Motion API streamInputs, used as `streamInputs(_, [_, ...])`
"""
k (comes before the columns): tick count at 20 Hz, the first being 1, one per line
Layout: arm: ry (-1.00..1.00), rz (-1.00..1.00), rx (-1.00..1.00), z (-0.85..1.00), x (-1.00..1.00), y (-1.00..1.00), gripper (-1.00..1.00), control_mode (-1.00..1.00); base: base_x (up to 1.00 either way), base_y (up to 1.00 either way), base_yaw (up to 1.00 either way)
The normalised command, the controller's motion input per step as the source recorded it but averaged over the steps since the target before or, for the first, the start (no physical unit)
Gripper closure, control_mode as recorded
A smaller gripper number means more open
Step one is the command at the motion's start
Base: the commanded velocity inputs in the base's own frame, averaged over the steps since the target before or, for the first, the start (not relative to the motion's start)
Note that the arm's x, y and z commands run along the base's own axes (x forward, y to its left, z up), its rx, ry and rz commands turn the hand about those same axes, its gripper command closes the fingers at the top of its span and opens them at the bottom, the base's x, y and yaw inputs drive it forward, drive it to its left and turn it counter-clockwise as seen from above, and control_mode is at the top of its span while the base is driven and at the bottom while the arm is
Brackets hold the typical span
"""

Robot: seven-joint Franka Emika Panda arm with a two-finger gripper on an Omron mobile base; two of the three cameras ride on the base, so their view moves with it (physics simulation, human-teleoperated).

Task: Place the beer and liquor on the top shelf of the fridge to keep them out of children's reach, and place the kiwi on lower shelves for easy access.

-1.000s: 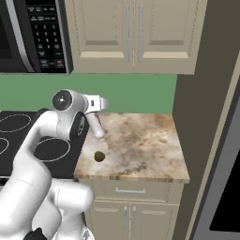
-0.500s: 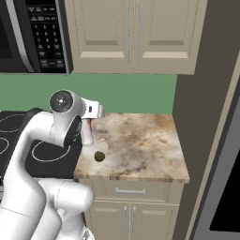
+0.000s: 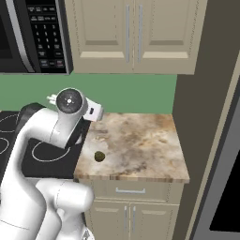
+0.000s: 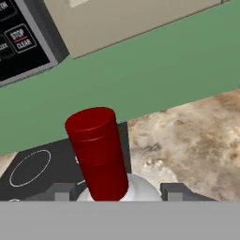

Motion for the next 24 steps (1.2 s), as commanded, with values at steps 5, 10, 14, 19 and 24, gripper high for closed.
streamInputs(5, [0.07, -0.02, -0.05, 0.19, -0.8, 0.0, 1.0, -1.0, 0.0, 0.0, 0.0])
streamInputs(10, [0.01, -0.03, -0.14, 0.01, -0.74, 0.03, 1.0, -1.0, 0.0, 0.0, 0.0])
streamInputs(14, [0.0, -0.07, -0.14, 0.07, -0.26, 0.24, 1.0, -1.0, 0.0, 0.0, 0.0])
streamInputs(19, [0.0, -0.06, -0.07, 0.25, -0.08, 0.17, 1.0, -1.0, 0.0, 0.0, 0.0])
streamInputs(24, [0.0, -0.03, -0.02, 0.29, -0.06, 0.01, 1.0, -1.0, 0.0, 0.0, 0.0])
